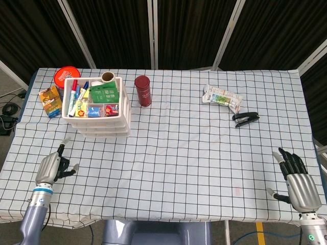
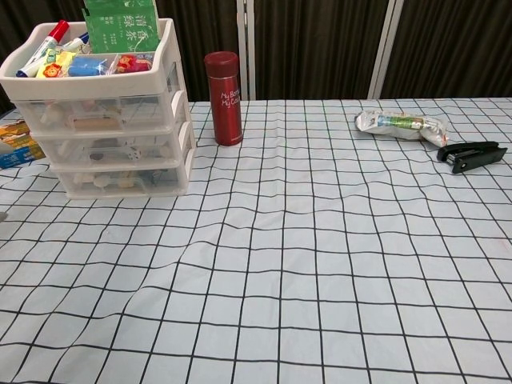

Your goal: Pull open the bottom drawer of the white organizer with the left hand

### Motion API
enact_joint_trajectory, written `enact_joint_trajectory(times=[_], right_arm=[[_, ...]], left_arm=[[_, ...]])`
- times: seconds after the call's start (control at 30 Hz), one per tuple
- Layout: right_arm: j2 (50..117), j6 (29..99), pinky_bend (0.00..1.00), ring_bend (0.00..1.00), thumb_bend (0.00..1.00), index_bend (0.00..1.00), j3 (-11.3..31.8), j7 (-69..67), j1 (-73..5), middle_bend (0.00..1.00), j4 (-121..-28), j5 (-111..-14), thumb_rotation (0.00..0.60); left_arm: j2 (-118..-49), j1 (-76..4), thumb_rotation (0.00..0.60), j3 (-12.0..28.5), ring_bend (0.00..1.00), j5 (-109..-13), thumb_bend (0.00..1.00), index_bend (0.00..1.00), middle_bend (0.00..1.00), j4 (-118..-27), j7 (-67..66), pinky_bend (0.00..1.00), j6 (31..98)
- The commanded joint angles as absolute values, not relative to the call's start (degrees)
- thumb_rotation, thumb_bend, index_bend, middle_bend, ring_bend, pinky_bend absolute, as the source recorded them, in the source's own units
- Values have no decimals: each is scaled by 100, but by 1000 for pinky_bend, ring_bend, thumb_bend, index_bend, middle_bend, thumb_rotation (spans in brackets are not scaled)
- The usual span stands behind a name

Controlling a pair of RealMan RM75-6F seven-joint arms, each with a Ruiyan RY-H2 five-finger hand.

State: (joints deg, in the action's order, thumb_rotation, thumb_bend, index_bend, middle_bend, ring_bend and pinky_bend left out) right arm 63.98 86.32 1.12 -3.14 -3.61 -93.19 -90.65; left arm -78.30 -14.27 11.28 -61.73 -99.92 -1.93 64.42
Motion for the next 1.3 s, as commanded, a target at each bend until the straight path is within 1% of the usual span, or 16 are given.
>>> enact_joint_trajectory(times=[0.03,0.13,0.17,0.23,0.33,0.5,0.77,0.9,1.3], right_arm=[[6383,8644,0,0,29,29,112,-343,-359,0,-9325,-9078,600],[6366,8646,0,0,30,29,113,-379,-357,0,-9327,-9079,600],[6354,8640,0,0,30,29,114,-404,-358,0,-9327,-9074,600],[6335,8639,0,0,30,29,118,-442,-358,0,-9330,-9069,600],[6308,8638,0,0,30,29,130,-514,-362,0,-9327,-9059,600],[6285,8623,0,0,30,29,138,-570,-370,0,-9326,-9047,600],[6238,8616,0,0,30,29,145,-677,-374,0,-9327,-9043,600],[6225,8609,0,0,30,29,152,-704,-376,0,-9322,-9031,600],[6238,8588,0,0,30,29,142,-683,-383,0,-9322,-9043,600]], left_arm=[[-7705,-1771,600,1338,921,-5453,405,46,954,-10093,155,811,5640],[-7667,-1928,600,1414,922,-5097,463,45,954,-10095,279,811,5270],[-7655,-2066,600,1462,923,-4830,487,43,955,-10056,327,811,5000],[-7655,-2260,600,1531,923,-4469,572,39,956,-10001,371,811,4702],[-7710,-2565,600,1627,924,-3994,614,37,957,-9921,388,811,4422],[-7786,-2854,600,1625,925,-3572,622,34,958,-9842,305,811,4290],[-8102,-3434,600,1557,924,-2738,622,28,958,-9433,77,811,4195],[-8192,-3663,600,1526,925,-2392,621,60,958,-9301,34,811,4149],[-8406,-4010,600,1432,925,-1984,622,61,958,-8913,36,811,3961]])
